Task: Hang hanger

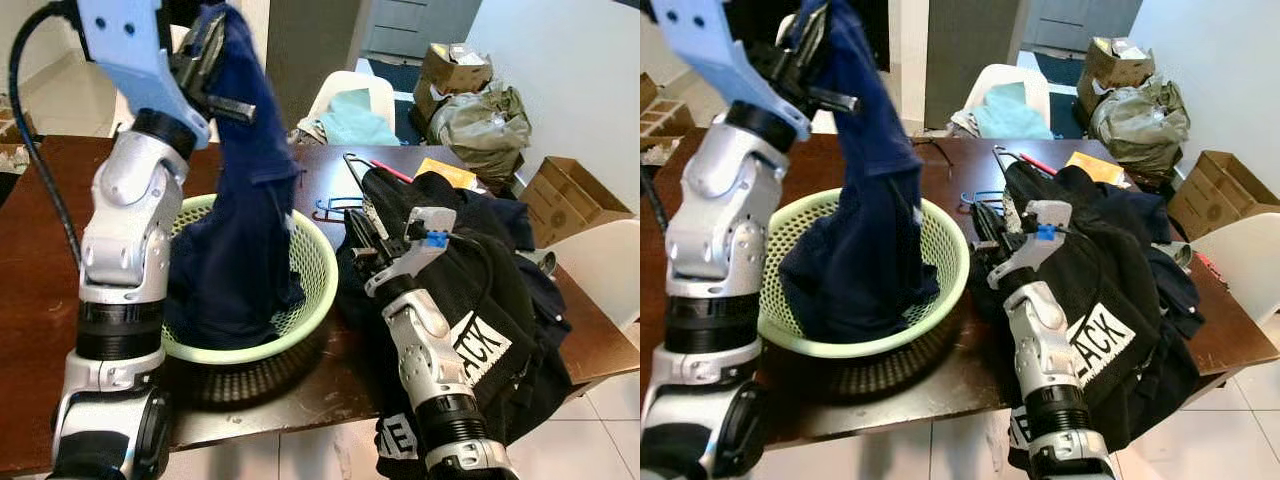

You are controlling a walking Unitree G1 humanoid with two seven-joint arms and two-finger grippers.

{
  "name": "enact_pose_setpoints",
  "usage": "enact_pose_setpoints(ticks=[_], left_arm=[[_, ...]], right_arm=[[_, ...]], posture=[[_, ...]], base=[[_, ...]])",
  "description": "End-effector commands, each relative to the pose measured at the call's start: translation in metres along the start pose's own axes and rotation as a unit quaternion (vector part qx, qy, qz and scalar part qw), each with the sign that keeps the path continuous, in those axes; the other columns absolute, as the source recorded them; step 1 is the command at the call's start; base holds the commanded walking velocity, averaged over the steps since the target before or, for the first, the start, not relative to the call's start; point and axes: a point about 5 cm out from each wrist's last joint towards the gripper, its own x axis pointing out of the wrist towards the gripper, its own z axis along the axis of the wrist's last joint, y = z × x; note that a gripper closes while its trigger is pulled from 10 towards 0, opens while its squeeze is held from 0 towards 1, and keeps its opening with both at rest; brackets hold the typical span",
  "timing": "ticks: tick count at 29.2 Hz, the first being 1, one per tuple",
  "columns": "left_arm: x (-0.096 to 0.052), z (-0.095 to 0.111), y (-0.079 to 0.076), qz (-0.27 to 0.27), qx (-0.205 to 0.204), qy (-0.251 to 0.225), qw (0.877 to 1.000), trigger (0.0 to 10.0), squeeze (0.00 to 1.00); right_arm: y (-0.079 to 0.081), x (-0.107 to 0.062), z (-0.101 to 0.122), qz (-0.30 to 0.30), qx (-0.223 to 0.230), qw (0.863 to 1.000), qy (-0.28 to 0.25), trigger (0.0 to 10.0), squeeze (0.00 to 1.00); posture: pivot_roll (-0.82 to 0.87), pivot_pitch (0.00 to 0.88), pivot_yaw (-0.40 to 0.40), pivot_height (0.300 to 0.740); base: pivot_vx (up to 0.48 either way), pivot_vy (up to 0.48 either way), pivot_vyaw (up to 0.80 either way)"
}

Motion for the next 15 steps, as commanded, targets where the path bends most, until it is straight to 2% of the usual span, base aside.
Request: enact_pose_setpoints(ticks=[1,5,6,8,10,15], left_arm=[[-0.003,-0.002,-0.001,-0.005,0.013,0.008,1.0,10.0,0.0],[-0.011,-0.009,0.004,0.019,0.01,0.033,0.999,10.0,0.0],[-0.019,-0.014,0.007,0.032,0.012,0.049,0.998,10.0,0.0],[-0.019,-0.014,0.007,0.032,0.012,0.049,0.998,10.0,0.0],[-0.027,-0.02,0.008,0.04,0.023,0.066,0.997,10.0,0.0],[-0.028,-0.022,0.007,0.038,0.035,0.069,0.996,10.0,0.0]], right_arm=[[-0.001,-0.001,-0.001,-0.002,0.001,1.0,0.004,10.0,0.0],[-0.001,0.0,-0.001,-0.003,0.002,1.0,0.002,10.0,0.0],[0.0,0.001,0.0,-0.004,0.003,1.0,0.001,10.0,0.0],[0.0,0.001,0.0,-0.004,0.003,1.0,0.001,10.0,0.0],[0.0,0.0,0.001,-0.004,0.003,1.0,0.0,10.0,0.0],[0.0,0.0,0.0,-0.003,0.003,1.0,0.001,10.0,0.0]], posture=[[0.02,0.04,-0.136,0.74],[0.02,0.04,-0.127,0.74],[0.01,0.042,-0.127,0.74],[0.01,0.042,-0.127,0.74],[0.01,0.046,-0.132,0.74],[0.01,0.046,-0.128,0.74]], base=[[0.0,0.0,0.0],[0.0,0.0,0.0],[0.0,0.0,0.0],[0.0,0.0,0.0],[0.0,0.0,0.0],[0.0,0.0,0.0]])
